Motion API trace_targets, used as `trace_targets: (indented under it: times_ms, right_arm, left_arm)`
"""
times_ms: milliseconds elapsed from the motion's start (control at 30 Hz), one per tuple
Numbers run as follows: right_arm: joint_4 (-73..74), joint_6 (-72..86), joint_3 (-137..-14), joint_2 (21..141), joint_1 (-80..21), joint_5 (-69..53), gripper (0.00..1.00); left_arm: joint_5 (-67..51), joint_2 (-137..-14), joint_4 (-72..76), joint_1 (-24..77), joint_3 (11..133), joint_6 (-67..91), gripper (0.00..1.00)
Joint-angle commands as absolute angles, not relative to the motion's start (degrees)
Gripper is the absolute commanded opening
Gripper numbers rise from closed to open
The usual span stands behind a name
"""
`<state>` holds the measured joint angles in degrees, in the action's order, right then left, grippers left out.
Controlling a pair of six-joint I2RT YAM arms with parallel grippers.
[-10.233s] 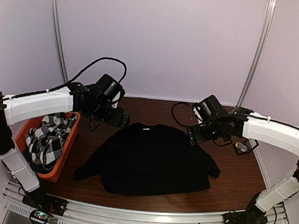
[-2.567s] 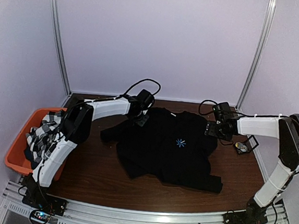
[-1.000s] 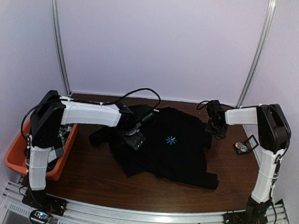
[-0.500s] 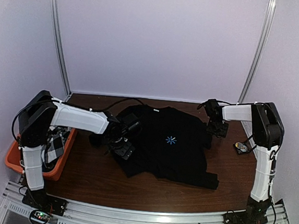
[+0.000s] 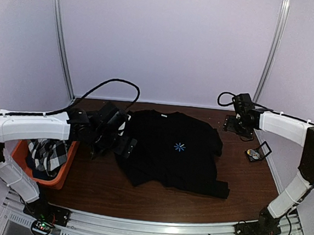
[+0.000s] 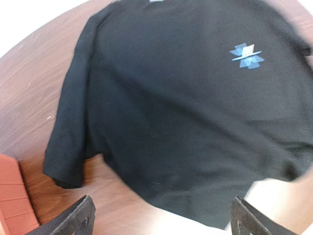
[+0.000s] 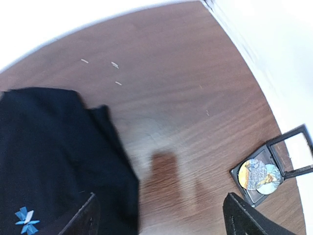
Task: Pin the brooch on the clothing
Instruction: Smooth out the flattened clothing at the center of the board.
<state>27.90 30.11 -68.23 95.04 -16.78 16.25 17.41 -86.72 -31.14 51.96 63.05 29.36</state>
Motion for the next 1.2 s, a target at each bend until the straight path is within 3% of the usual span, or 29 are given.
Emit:
trace_targets:
  times_ms: [0, 300, 600, 900, 1167]
  right_arm:
    - [27.1, 24.9, -64.1, 85.7, -21.1, 13.5, 0.90]
    - [29.9, 27.4, -55.5, 70.4, -31.4, 14.4, 0.90]
    - [30.9, 29.7, -54.4, 65.2, -33.1, 15.9, 0.91]
    - [31.2, 30.1, -54.8, 63.0, -33.7, 16.1, 0.91]
    - [30.8, 32.2, -54.1, 62.0, -35.5, 14.5, 0.91]
  left_arm:
    - [11.0, -82.0, -27.7, 57.5, 58.1, 31.4, 0.98]
    - [3.5, -86.4, -30.0, 63.5, 52.2, 38.6, 0.97]
    - [-4.6, -87.3, -9.5, 63.1, 43.1, 48.0, 0.88]
    - [-1.1, -88.3, -0.6, 62.6, 39.4, 50.0, 0.74]
    - [2.0, -91.9, -2.5, 61.4, 41.8, 50.7, 0.71]
